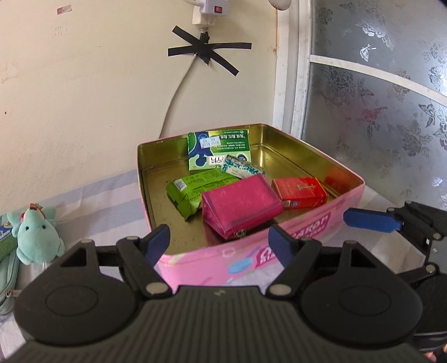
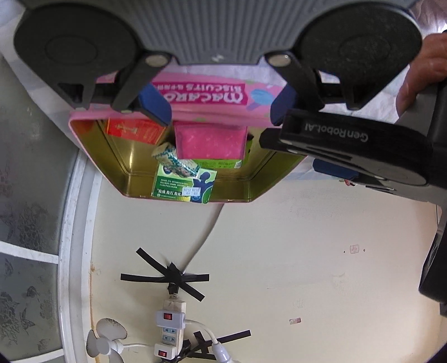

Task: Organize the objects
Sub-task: 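Carry the patterned pack into the pink tin and open the right gripper, then move the right gripper to the mint plush toy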

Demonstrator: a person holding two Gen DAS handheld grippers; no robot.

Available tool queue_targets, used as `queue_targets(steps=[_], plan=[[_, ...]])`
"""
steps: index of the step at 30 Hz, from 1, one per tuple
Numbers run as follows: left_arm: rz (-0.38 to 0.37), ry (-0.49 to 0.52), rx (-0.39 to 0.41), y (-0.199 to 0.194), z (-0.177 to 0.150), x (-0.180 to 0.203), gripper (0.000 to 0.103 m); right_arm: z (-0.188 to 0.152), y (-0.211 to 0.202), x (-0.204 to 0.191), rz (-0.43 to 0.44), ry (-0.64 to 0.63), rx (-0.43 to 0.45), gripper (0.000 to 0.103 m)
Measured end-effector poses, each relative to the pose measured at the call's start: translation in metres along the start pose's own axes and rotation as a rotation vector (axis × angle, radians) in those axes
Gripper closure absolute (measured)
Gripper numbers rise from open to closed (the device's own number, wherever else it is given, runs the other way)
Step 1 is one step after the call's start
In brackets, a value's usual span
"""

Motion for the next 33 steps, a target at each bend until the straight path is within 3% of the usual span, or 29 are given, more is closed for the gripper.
queue_targets(steps=[11,17,27,33], plan=[[0.054,-0.008,-0.119,-0.006,-0.065,-0.026,0.024,-0.061,-0.006,-0.030,-0.013,0.074,-0.110,0.022],[0.078,-0.023,-0.123,-0.009,-0.084,-0.043,0.023,-0.077,-0.002,-0.043,-0.031,0.111,-0.135,0.022],[0.074,-0.030,-0.100,-0.019,-0.091,-0.071,0.023,-0.074,0.009,-0.066,-0.026,0.083,-0.178,0.021],[0.143,-0.072,-0.090,-0.036,-0.099,-0.129,0.019,-0.068,0.035,-0.113,0.079,0.002,-0.212,0.020]])
Point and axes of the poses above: each gripper's, at about its wrist camera, not at the fingertips, and y roughly the way its jaws point, x to its right, z to its top, the point moved 3 cm from there along y, roughly the way its jaws point, and after that the axes turned 11 degrees about x, right-handed, at the moved point
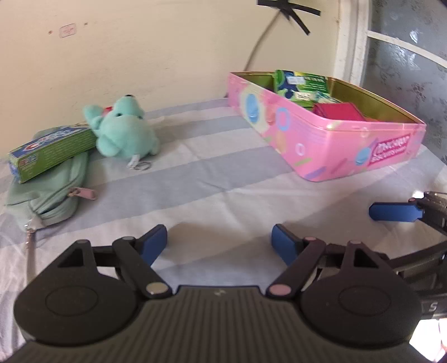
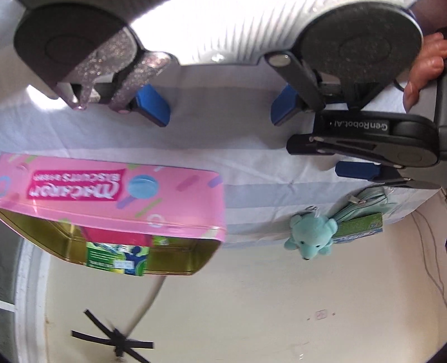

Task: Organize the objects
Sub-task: 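Move the right gripper to the mint plush toy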

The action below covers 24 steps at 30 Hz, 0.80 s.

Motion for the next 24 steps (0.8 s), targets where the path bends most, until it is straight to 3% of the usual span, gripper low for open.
queue_targets(steps=[3,8,11,15,19,21,24], plan=[[0.105,-0.028,0.011,0.000,0.000,-0.040,0.019,0.009,0.023,-0.037,0.067,-0.092,-0.012,0.019],[0.244,-0.288,0.050,-0.005,0.004,-0.116,0.020,0.046,0.085,-0.085,0.165,-0.123,0.005,0.020],[0.279,-0.437,0.084,-0.015,0.006,-0.148,0.020,0.067,0.124,-0.107,0.214,-0.142,0.036,0.019],[0.324,-0.539,0.101,-0.021,0.005,-0.167,0.020,0.089,0.159,-0.129,0.216,-0.164,0.079,0.017],[0.340,-0.494,0.104,-0.016,0.009,-0.163,0.020,0.105,0.196,-0.132,0.142,-0.125,0.076,0.017],[0.335,-0.470,0.098,-0.013,0.010,-0.160,0.020,0.108,0.211,-0.129,0.151,-0.086,0.045,0.036],[0.328,-0.470,0.092,-0.013,0.008,-0.161,0.020,0.106,0.211,-0.125,0.173,-0.064,0.038,0.044]])
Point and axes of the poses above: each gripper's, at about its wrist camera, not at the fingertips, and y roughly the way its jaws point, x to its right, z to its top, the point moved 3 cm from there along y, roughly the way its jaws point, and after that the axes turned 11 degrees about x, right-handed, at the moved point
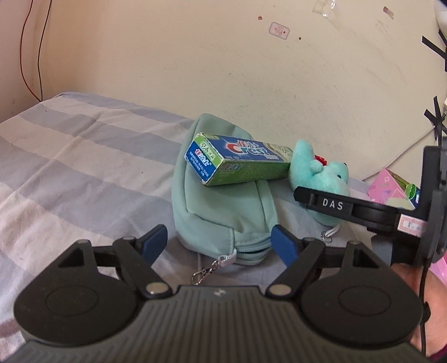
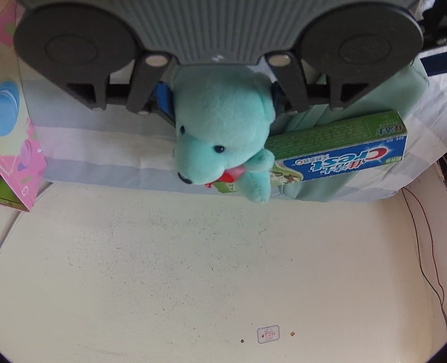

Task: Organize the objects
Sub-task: 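Move the right gripper to the mint plush toy, then grasp the mint plush toy with the right gripper and lift it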

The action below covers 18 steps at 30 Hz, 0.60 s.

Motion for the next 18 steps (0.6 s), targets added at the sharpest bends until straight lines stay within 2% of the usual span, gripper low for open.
queue_targets(steps=[4,8,10,14,18], plan=[[-0.009,0.004,-0.009,0.001,-0.002,0.000,0.020,-0.015,-0.028,-0.012,0.024,-0.146,0.003,0.045],[-0.034,0.025,-0.020,0.002,-0.006,0.005,0.020,-0.042,-0.079,-0.020,0.038,-0.335,0.018,0.045],[-0.046,0.041,-0.012,0.000,-0.008,0.008,0.014,-0.058,-0.111,-0.020,0.038,-0.410,0.038,0.045],[-0.102,0.059,-0.003,-0.005,-0.012,0.016,0.013,-0.088,-0.178,0.002,0.036,-0.452,0.055,0.044],[-0.153,0.147,0.037,-0.014,-0.020,0.035,0.013,-0.112,-0.238,0.031,-0.055,-0.466,0.057,0.042]])
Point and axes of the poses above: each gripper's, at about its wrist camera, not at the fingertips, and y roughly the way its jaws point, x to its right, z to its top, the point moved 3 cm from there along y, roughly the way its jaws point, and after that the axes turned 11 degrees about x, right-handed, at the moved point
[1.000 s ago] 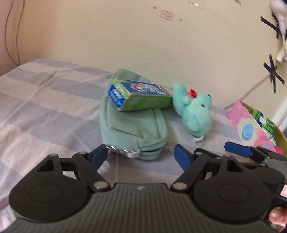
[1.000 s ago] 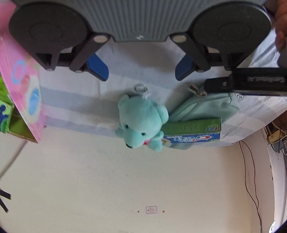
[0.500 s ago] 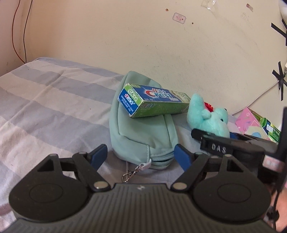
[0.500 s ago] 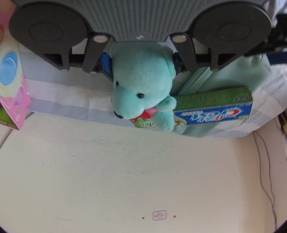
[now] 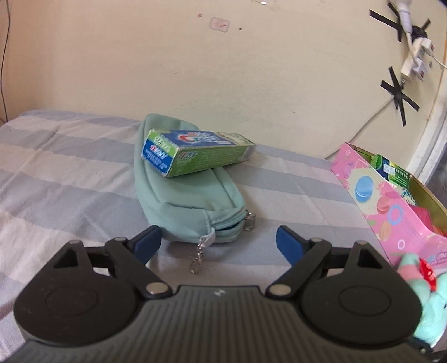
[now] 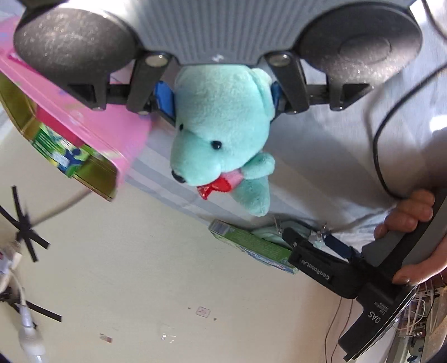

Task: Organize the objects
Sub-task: 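Grasp the mint plush toy with the right gripper and lift it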

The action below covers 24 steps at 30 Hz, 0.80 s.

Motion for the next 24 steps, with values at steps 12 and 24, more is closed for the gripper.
queue_targets(steps=[12,24], plan=[[-0.442,0.106,-0.105,-0.034,-0.016,0.144,0.012,-0.074,-0.090,0.055,-0.188,0.225,-0.022,0.009],[-0.599,0.120,-0.130,-0.046,0.004,0.193,0.012,-0.076,-0.089,0.076,0.018,0.675,0.066,0.009]])
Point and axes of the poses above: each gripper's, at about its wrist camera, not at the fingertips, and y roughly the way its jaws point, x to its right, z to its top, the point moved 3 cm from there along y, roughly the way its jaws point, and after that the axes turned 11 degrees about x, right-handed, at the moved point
